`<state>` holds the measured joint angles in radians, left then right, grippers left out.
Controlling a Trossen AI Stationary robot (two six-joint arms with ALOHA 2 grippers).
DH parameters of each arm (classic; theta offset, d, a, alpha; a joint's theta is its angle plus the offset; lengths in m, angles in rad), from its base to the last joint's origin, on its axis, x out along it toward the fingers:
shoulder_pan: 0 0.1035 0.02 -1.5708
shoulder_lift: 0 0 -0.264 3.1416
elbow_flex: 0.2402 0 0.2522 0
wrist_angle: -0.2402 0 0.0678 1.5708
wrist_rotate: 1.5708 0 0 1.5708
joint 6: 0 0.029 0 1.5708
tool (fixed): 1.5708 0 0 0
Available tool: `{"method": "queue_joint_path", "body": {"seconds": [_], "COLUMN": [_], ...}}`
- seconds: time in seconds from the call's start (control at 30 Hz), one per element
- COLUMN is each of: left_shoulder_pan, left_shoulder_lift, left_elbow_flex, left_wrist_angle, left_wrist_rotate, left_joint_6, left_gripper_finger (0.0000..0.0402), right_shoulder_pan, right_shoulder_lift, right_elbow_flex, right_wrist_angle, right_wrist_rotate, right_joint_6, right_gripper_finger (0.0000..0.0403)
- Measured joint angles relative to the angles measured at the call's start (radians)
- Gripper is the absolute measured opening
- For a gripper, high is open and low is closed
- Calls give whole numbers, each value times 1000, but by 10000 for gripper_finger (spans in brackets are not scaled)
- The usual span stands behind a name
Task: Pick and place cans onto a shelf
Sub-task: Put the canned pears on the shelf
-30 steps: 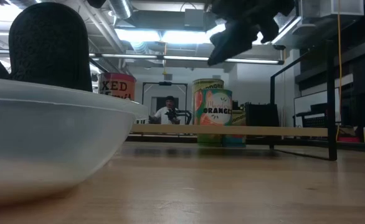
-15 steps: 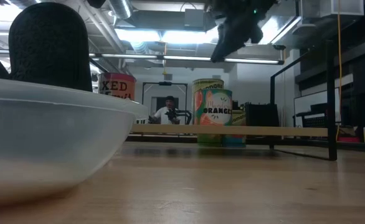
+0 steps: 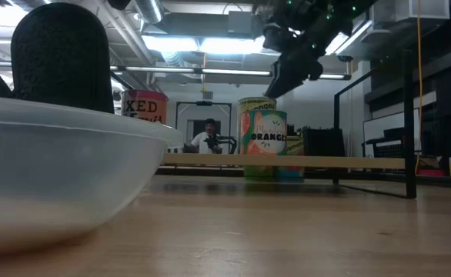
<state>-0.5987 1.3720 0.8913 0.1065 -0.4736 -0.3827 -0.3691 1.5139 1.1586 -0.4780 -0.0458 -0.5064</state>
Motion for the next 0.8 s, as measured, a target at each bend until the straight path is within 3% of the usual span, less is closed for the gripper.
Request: {"method": "queue_joint_path", "body": {"seconds": [0.37,0.53,0.8], "left_shoulder_pan": [0,0,1], "left_shoulder_lift": [0,0,0], "left_elbow_flex": [0,0,0], "left_wrist_angle": [0,0,1], "left_wrist_rotate": [-2,-6,-7], "left_joint_6": [0,0,0], "left_gripper_finger": [66,66,66], "right_shoulder_pan": [-35,-47,-50], "right_shoulder_lift": [4,6,13], "right_elbow_flex": [-118,-154,-184], "right_wrist_angle": [153,213,237], "right_wrist_rotate": [-3,-65,-79], "right_joint_6": [-5,-16,-125], "right_gripper_finger": [79,79,79]}}
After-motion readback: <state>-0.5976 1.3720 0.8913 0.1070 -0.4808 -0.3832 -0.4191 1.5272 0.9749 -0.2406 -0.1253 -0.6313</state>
